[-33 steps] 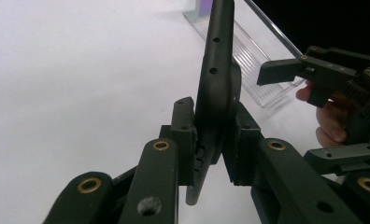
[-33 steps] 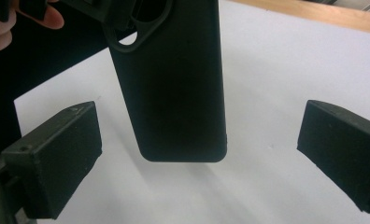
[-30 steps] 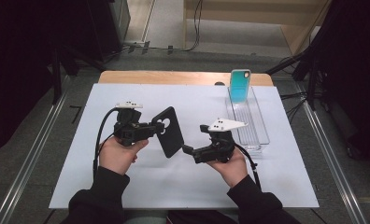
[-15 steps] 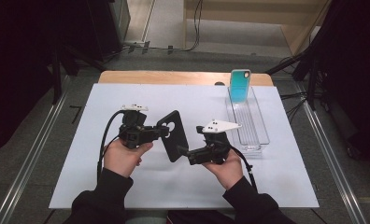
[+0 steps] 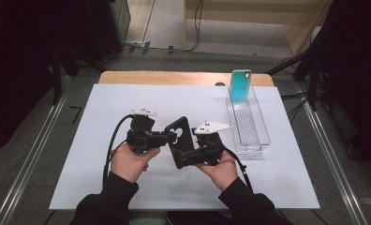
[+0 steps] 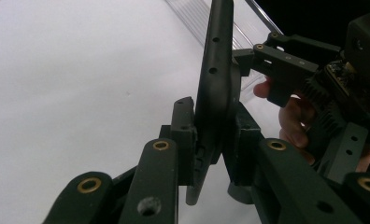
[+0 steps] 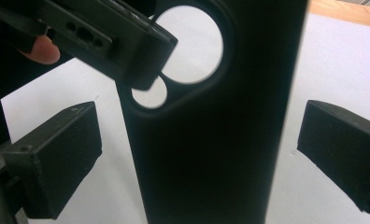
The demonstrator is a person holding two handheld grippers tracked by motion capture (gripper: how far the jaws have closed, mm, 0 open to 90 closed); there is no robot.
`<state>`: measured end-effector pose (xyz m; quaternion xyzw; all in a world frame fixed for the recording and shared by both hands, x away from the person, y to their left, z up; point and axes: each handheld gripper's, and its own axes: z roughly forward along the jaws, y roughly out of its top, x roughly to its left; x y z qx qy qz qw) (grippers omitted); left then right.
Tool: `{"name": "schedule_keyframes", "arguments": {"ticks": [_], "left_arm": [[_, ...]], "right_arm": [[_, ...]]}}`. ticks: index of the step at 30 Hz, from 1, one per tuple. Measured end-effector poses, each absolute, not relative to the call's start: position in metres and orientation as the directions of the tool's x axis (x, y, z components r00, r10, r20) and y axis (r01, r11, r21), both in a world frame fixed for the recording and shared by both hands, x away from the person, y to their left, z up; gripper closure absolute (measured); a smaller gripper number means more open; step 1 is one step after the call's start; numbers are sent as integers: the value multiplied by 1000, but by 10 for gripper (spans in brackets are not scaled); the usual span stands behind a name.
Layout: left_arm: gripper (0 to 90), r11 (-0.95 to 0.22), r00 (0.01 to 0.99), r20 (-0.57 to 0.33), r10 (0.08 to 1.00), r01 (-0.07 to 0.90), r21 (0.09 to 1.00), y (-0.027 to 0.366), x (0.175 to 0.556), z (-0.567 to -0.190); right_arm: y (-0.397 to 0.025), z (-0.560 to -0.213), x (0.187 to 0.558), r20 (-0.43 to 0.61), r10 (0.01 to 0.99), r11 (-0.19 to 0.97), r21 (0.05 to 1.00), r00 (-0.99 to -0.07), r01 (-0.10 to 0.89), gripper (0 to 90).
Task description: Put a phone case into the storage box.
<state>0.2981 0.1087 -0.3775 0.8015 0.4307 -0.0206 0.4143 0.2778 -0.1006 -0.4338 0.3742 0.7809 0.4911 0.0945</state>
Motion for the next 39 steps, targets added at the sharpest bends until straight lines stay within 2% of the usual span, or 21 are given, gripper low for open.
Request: {"name": "schedule_keyframes", "arguments": {"ticks": [8, 9, 10, 11, 24, 30, 39], "left_arm": [[767, -287, 623, -391, 678, 714, 639, 107, 295, -380], [767, -287, 623, -390, 678, 713, 640, 107, 295, -380], [767, -289, 624, -390, 677, 713, 639, 107, 295, -380], [766, -287, 623, -390, 678, 713, 640, 107, 295, -380], [755, -290, 636, -379, 673, 698, 655, 107, 293, -378], [567, -269, 629, -391, 672, 700, 662, 110, 294, -373], [424, -294, 657, -414, 630, 695, 657, 116, 295, -363]], "right_arm": [[-88, -439, 280, 202, 692, 257, 828, -693, 498, 0], [-87, -440, 280, 202, 695, 259, 825, -690, 503, 20], [-87, -440, 279, 198, 698, 263, 823, -689, 503, 103], [-87, -440, 278, 179, 707, 267, 828, -685, 492, 110], [-88, -438, 280, 205, 696, 258, 823, -688, 506, 125], [-92, -438, 283, 213, 701, 255, 816, -680, 518, 126], [-102, -440, 291, 223, 706, 258, 803, -672, 538, 127]]}}
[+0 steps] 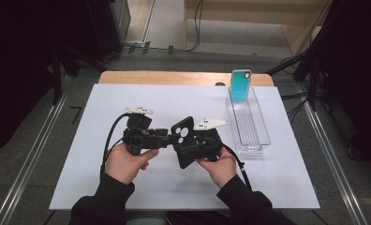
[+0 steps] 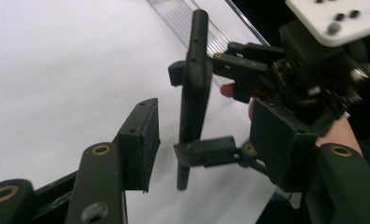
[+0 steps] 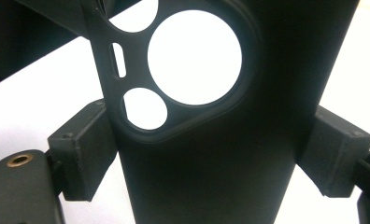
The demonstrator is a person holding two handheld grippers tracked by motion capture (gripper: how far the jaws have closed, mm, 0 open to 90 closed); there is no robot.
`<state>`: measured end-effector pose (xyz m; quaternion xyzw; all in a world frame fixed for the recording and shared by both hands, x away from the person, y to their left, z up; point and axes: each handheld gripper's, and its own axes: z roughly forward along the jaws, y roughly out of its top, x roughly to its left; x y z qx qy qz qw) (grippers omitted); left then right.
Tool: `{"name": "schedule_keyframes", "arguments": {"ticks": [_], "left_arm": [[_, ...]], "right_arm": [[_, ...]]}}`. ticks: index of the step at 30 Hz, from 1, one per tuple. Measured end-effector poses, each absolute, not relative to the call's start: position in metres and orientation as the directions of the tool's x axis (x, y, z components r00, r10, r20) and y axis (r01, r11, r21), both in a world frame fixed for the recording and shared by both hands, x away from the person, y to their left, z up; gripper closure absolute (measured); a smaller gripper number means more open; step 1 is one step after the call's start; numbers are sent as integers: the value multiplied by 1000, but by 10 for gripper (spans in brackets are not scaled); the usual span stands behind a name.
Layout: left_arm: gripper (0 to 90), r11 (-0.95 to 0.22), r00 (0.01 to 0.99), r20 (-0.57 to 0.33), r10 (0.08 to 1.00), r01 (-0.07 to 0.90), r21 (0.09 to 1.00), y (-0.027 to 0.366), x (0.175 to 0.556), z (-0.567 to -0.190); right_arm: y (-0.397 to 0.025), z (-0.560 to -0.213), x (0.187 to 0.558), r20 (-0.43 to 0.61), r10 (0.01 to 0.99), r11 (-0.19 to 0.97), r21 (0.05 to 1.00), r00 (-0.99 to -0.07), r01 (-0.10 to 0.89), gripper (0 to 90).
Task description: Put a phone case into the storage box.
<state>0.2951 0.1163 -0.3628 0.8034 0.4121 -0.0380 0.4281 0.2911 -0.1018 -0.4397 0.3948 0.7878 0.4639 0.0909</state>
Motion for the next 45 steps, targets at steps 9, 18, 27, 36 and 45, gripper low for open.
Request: {"name": "schedule_keyframes", "arguments": {"ticks": [9, 18, 27, 36, 45], "left_arm": [[366, -378, 733, -358, 579, 630, 679, 122, 295, -364], [328, -475, 820, -285, 496, 531, 702, 128, 297, -380], [303, -514, 860, -256, 442, 477, 713, 138, 298, -407], [302, -525, 860, -256, 441, 478, 704, 152, 292, -431], [302, -518, 853, -261, 452, 489, 702, 164, 284, -442]], "right_arm": [[-116, -439, 296, 228, 692, 275, 794, -685, 542, 127], [-128, -433, 297, 218, 654, 296, 807, -724, 511, 126], [-134, -430, 296, 233, 628, 304, 805, -742, 510, 126], [-138, -428, 297, 282, 601, 285, 799, -748, 530, 126], [-142, -427, 299, 284, 604, 289, 793, -745, 537, 127]]}}
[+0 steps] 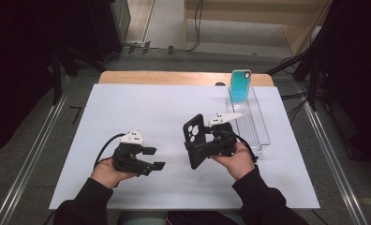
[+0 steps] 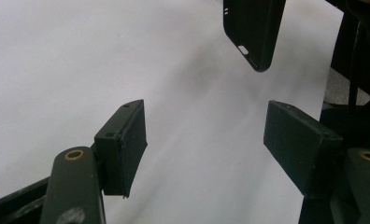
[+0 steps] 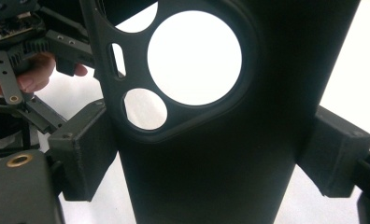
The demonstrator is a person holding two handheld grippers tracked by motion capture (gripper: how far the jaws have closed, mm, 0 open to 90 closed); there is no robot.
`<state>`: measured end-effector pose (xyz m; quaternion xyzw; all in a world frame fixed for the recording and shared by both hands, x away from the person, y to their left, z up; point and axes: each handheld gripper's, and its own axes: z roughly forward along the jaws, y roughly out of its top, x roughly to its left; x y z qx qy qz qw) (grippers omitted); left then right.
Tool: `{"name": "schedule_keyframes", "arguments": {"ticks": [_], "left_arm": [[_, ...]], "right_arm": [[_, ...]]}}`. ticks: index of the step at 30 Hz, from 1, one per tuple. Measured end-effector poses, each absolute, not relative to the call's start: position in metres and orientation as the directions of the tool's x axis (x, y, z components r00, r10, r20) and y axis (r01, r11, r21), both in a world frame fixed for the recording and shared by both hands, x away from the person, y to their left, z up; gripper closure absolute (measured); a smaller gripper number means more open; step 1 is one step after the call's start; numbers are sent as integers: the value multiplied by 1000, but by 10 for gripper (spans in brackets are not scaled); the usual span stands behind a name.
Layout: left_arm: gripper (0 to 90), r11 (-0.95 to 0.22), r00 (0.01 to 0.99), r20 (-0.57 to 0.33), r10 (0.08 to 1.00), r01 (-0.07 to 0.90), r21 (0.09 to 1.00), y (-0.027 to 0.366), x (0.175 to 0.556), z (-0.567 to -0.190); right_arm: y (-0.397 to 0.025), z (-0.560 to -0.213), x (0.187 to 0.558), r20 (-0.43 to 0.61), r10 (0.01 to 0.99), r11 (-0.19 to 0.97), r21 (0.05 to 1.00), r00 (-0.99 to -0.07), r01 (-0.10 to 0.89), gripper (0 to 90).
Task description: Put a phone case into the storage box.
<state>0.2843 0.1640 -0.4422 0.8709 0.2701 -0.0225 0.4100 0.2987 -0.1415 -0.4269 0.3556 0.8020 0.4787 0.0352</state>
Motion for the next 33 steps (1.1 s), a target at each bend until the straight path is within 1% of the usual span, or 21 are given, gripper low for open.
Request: {"name": "schedule_keyframes", "arguments": {"ticks": [14, 16, 23, 27, 33], "left_arm": [[301, -513, 836, -281, 471, 519, 684, 177, 268, -451], [301, -505, 827, -287, 484, 531, 681, 180, 267, -452], [301, -483, 801, -272, 533, 552, 680, 187, 265, -453], [301, -456, 771, -277, 573, 581, 674, 190, 263, -452], [301, -442, 754, -284, 592, 599, 668, 195, 262, -453]], "right_arm": [[-154, -421, 302, 293, 610, 287, 784, -736, 550, 127], [-156, -419, 303, 281, 623, 293, 781, -730, 551, 127], [-163, -415, 307, 296, 647, 262, 779, -703, 569, 127], [-165, -413, 309, 293, 663, 251, 780, -689, 573, 127], [-170, -407, 312, 294, 676, 230, 787, -676, 572, 127]]}}
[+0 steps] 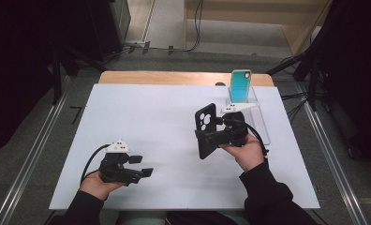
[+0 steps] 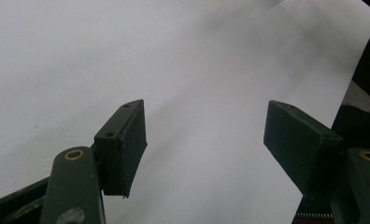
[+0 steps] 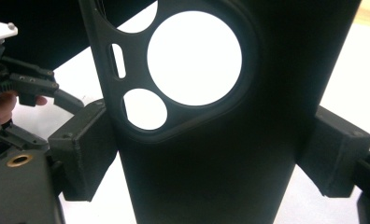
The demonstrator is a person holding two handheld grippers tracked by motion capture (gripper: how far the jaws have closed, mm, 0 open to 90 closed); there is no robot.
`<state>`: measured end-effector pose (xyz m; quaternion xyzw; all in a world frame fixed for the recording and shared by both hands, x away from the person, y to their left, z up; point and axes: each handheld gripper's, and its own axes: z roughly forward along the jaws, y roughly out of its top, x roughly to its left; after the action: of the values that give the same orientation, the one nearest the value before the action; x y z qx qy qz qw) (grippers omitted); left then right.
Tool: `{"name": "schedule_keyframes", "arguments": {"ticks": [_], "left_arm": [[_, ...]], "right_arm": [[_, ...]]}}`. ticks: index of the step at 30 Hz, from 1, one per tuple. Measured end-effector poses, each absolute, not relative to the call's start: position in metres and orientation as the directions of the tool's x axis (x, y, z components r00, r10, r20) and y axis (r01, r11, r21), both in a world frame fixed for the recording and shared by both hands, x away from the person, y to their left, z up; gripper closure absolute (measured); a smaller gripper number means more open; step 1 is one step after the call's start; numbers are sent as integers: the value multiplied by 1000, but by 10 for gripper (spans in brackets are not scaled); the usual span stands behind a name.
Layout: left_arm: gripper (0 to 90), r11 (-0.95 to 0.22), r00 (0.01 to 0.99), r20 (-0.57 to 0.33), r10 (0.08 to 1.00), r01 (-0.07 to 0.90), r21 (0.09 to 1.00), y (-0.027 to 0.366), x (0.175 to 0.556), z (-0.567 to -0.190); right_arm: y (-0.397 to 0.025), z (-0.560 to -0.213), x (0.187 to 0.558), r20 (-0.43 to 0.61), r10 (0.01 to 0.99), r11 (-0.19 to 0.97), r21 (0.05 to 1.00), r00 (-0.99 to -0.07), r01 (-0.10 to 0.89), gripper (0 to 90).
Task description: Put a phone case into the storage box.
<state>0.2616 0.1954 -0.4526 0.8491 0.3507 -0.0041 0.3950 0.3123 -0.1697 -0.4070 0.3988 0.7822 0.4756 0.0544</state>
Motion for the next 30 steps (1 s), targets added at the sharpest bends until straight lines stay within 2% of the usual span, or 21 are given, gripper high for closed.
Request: {"name": "schedule_keyframes", "arguments": {"ticks": [7, 11, 30], "left_arm": [[301, -440, 737, -272, 619, 613, 657, 198, 261, -453], [301, -386, 677, -290, 676, 662, 643, 203, 262, -451], [301, -370, 671, -313, 672, 671, 643, 210, 259, -452]], "right_arm": [[-173, -399, 318, 281, 695, 227, 788, -662, 573, 127], [-182, -394, 323, 271, 725, 212, 787, -633, 579, 128], [-223, -380, 340, 289, 798, 99, 802, -528, 589, 129]]}}
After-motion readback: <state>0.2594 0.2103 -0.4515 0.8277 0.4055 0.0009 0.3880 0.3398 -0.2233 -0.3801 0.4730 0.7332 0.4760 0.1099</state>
